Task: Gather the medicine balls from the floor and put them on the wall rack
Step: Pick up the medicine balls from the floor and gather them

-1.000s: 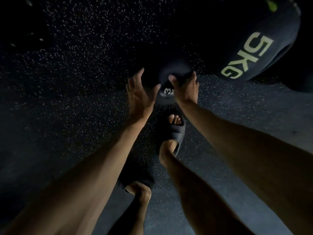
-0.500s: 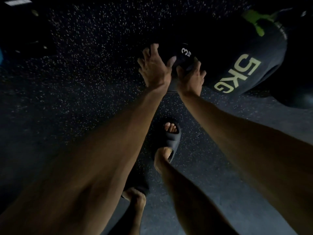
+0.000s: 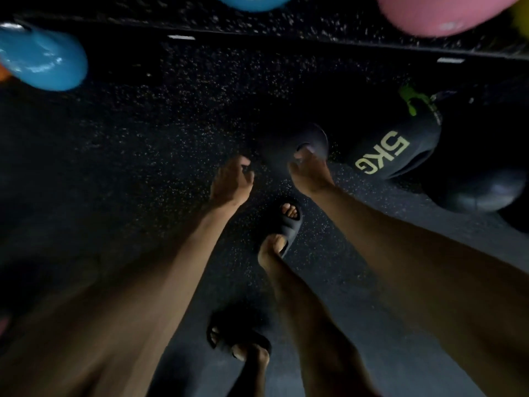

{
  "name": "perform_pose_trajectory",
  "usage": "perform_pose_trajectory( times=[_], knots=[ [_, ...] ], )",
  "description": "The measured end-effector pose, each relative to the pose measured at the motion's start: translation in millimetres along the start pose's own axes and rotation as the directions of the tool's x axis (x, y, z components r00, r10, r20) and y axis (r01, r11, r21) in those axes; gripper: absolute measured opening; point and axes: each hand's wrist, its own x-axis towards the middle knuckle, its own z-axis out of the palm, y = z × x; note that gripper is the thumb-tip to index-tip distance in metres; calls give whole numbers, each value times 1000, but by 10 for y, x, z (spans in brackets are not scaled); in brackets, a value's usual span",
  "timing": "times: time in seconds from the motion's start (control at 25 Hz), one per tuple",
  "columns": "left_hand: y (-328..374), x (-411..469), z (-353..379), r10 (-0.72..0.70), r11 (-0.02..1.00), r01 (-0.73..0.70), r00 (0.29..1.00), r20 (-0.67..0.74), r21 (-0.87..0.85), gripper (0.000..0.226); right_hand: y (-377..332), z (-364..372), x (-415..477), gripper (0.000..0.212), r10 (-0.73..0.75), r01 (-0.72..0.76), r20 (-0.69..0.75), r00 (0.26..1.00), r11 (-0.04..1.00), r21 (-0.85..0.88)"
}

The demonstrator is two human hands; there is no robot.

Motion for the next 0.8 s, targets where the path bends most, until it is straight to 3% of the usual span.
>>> perform_pose_trajectory(
  times=[0.2,0.32,0.48,0.64,0.8],
  knots=[
    [-613,-1471,-682,-195,980,195,980,-21,-37,30,-676,253,-1293,33,-208,267,223,952,923,-278],
    [-992,-2496,-898,-287,948,279,957,-31,-152,29,-1008,621,-2207,35,-276,413,354,894,815,-407],
    [-1617,-3974,-921,-448,827,380,891,-77,-414,29,-1323,1134,-3553,34,-343,616,523,780,570,-544],
    [-2099,-5385,-742,-560,712,395,818,-129,-581,28,-1375,1681,-4755,34,-319,697,623,714,408,-590],
    [-2609,-6784,-343,-707,517,407,699,-107,-753,25,-1271,2362,-5907,36,-274,781,732,624,223,-583]
  ],
)
